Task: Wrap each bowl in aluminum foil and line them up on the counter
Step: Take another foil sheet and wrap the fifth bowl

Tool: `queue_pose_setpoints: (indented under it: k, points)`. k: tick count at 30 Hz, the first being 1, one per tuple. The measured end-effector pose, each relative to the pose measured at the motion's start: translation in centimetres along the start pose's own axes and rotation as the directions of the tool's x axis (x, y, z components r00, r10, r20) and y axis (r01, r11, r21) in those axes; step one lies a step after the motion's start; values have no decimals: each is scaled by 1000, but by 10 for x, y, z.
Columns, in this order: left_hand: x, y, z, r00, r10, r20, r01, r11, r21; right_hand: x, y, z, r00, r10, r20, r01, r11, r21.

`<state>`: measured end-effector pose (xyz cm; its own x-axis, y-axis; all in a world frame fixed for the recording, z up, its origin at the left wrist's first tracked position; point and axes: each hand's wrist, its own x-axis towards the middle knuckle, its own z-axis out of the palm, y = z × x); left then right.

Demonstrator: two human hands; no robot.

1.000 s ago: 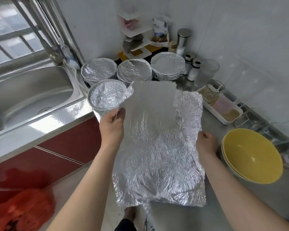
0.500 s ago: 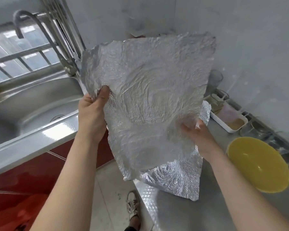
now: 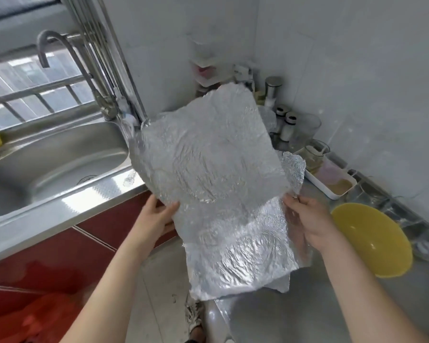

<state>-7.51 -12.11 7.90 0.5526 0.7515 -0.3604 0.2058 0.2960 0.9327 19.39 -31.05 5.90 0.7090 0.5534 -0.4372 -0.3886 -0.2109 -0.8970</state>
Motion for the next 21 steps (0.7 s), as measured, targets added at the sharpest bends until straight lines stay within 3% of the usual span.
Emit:
queue_pose_setpoints:
  k: [3, 7, 10, 14, 18, 21]
  points:
    - [-4, -39, -1, 991, -86, -103, 99, 987, 129, -2, 15, -8, 996, 85, -38, -85, 996, -8]
    - [-9, -68, -3, 984, -79, -159, 113, 970, 215, -7, 38, -21, 995, 59, -85, -79, 961, -266]
    - [-9, -71, 0, 985, 7, -170, 27, 980, 199, -24, 42, -26, 997, -81, 9, 70, 799, -597]
    - [1, -73, 8, 978, 118, -174, -66, 959, 277, -42, 53, -36, 972, -118, 205, 228, 697, -680]
    - [1, -75, 9, 997, 80, -13, -71, 940, 334, -42, 63, -51, 979, -5, 204, 135, 763, -632]
    - [-13, -90, -2, 988, -65, 143, -1, 908, 420, -41, 65, -63, 974, 144, 175, 2, 767, -642]
